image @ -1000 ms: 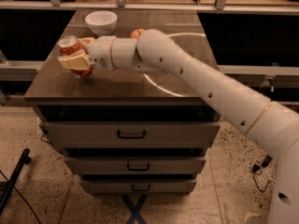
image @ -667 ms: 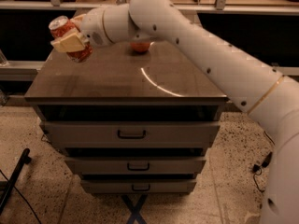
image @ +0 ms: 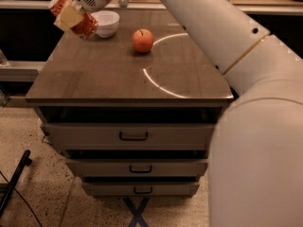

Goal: Knock coke can over

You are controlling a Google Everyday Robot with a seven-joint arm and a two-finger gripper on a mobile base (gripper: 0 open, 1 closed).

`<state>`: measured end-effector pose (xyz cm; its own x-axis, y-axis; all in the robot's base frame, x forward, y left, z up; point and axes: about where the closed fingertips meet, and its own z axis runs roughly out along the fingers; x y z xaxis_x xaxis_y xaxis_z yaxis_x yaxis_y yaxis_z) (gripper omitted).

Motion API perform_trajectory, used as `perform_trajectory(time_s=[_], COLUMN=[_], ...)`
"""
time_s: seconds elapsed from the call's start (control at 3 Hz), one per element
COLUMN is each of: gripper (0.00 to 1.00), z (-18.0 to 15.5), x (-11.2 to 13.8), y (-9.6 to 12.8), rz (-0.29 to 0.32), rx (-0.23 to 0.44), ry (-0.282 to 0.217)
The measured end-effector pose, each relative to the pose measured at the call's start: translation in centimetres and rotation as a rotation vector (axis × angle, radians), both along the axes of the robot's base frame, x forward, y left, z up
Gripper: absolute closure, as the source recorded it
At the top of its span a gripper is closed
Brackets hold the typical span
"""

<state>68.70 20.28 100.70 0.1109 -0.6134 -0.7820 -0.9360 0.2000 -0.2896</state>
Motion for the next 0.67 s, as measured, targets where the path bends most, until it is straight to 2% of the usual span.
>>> perform_trajectory(time_s=[0.33, 0.67], gripper=[1.0, 1.0], z=[-6.0, -10.5], x=[1.6, -0.3], y=[-6.7, -11.8], rz=[-0.096, -0.121], rx=[-0.29, -0.484], ry=[0.122, 0.258])
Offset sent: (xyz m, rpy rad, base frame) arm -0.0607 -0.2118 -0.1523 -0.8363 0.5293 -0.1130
